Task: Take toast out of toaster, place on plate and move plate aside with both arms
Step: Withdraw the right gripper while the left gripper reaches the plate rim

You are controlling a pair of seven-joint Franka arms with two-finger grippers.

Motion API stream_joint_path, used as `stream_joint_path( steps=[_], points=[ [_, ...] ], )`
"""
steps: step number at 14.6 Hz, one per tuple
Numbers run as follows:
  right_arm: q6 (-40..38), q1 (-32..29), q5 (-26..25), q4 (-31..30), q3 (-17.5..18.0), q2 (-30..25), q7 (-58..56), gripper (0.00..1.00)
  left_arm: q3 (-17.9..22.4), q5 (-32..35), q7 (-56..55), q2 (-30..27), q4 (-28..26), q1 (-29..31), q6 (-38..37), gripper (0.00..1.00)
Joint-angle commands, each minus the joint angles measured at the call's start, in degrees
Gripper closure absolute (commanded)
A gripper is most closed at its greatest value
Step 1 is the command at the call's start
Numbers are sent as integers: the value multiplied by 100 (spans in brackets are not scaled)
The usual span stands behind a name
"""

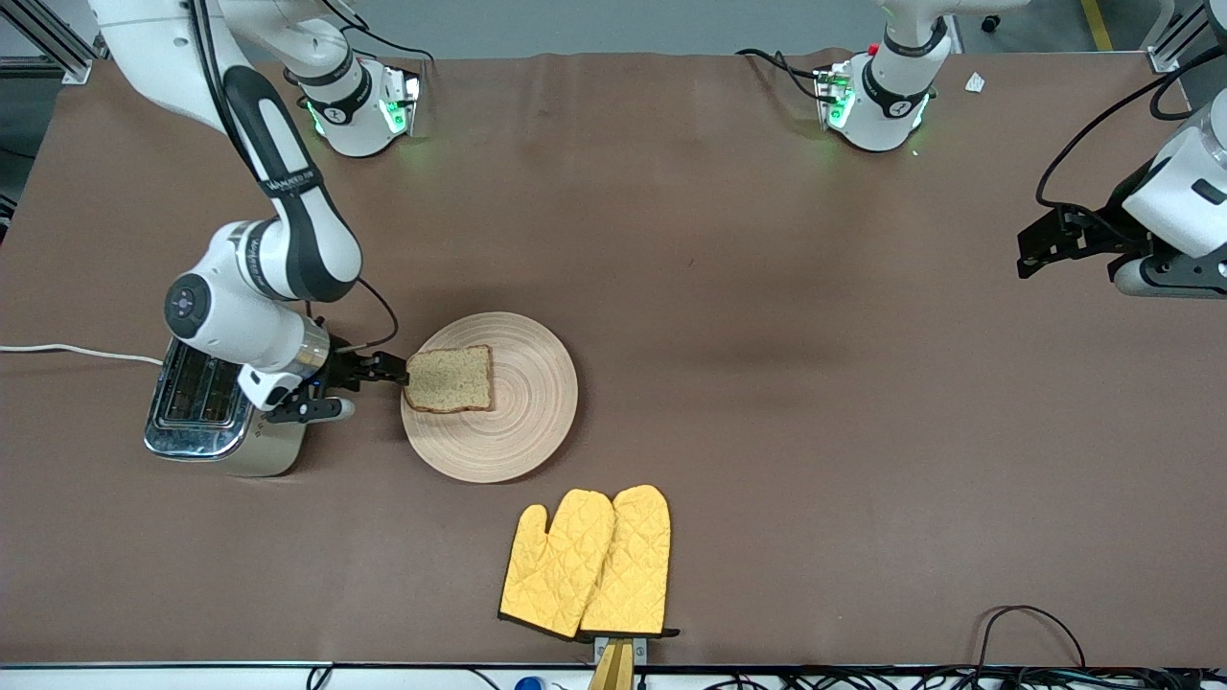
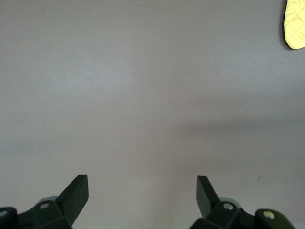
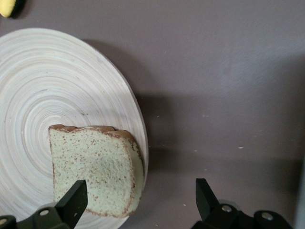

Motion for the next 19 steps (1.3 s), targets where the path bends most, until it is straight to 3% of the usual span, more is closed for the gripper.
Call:
stream_joint_path(
  steps=[1,4,7,8,11,15,19],
  points=[
    [-824,-49,-520,155,-313,-607,153,0,-17,-545,44,288,-22,31,-49,0],
    [-2073,-58,-1073,892,-744,-863,207,0,-17,-1512,-18,999,-5,5,195,0],
    [-3014,-58,-2083,1718,-1026,-1100,197,0,-17,-2427,-53,1615,-5,-83,547,0],
    [-3252,-58,-2199,1982,-1106,-1144,189,0,-52,-2751,-62,1912,-5,-118,801,0],
    [-3912,-67,-2218,2555,-1255,-1145,189,0,-61,-3482,-263,2634,-5,-636,1679,0],
    [-4352,-58,-2227,2652,-1264,-1556,207,0,-61,-4729,-396,3496,-5,-1277,2656,0],
    [-4879,-137,-2201,3222,-1396,-1778,154,0,-70,-5810,-282,4024,30,-2120,3737,0]
  ],
)
